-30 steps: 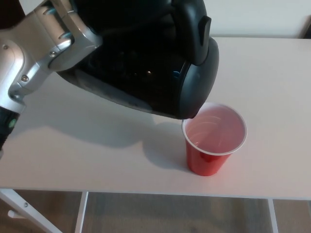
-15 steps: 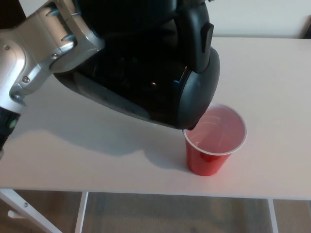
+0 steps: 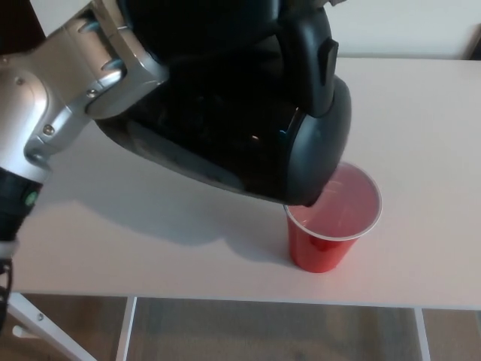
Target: The robot walk towards a table in front and uses its left hand to pick up the pot from the base and pour water to the cup on the right hand side
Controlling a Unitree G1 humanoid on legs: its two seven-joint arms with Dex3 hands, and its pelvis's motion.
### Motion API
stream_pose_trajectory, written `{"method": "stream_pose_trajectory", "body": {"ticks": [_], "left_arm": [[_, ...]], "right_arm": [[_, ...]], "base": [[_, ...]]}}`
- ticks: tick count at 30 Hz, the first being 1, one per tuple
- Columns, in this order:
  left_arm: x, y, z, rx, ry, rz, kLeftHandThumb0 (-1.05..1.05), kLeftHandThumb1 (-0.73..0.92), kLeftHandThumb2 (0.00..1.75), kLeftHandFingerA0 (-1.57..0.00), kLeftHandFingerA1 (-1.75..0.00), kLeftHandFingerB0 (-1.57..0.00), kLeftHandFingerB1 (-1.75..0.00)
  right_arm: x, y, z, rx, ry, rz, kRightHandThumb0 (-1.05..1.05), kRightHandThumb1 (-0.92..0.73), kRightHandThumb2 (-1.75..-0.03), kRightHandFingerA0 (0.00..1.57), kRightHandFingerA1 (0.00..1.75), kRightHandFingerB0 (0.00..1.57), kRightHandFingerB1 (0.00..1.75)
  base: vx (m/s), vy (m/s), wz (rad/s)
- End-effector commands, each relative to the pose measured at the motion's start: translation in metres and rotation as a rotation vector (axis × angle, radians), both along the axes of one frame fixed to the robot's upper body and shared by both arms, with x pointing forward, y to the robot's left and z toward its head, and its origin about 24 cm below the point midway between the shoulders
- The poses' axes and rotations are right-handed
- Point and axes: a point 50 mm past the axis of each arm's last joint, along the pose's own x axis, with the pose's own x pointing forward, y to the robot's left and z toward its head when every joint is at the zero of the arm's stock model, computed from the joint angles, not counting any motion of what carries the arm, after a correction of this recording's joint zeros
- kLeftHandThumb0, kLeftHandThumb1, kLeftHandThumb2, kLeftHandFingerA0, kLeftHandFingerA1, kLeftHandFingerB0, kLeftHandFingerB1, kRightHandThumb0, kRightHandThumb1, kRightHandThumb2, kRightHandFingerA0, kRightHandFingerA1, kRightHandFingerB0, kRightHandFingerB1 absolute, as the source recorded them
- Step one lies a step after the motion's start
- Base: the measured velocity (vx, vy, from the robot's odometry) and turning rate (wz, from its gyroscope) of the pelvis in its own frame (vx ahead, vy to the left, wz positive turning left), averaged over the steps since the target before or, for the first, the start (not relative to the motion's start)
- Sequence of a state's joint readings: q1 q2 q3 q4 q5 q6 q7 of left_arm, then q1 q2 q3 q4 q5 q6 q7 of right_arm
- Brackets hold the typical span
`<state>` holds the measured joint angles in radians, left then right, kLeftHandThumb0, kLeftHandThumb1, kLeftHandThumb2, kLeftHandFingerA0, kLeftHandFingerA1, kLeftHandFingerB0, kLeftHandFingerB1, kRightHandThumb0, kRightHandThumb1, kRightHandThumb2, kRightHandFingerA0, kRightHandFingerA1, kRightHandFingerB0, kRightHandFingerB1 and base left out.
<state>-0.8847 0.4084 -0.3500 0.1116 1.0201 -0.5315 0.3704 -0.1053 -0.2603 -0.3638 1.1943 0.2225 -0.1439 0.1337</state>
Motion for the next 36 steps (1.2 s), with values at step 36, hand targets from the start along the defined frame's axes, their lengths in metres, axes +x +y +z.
{"method": "stream_pose_trajectory", "body": {"ticks": [36], "left_arm": [[0.051, 0.160, -0.106, -1.820, 1.231, 0.133, -0.07, 0.66, 0.90, -0.86, -1.67, -0.72, -1.23]], "right_arm": [[-0.003, 0.001, -0.001, -0.050, 0.034, 0.072, -0.21, -0.62, -0.58, 0.66, 0.47, 0.56, 0.43]], "base": [[0.00, 0.000, 0.00]]}}
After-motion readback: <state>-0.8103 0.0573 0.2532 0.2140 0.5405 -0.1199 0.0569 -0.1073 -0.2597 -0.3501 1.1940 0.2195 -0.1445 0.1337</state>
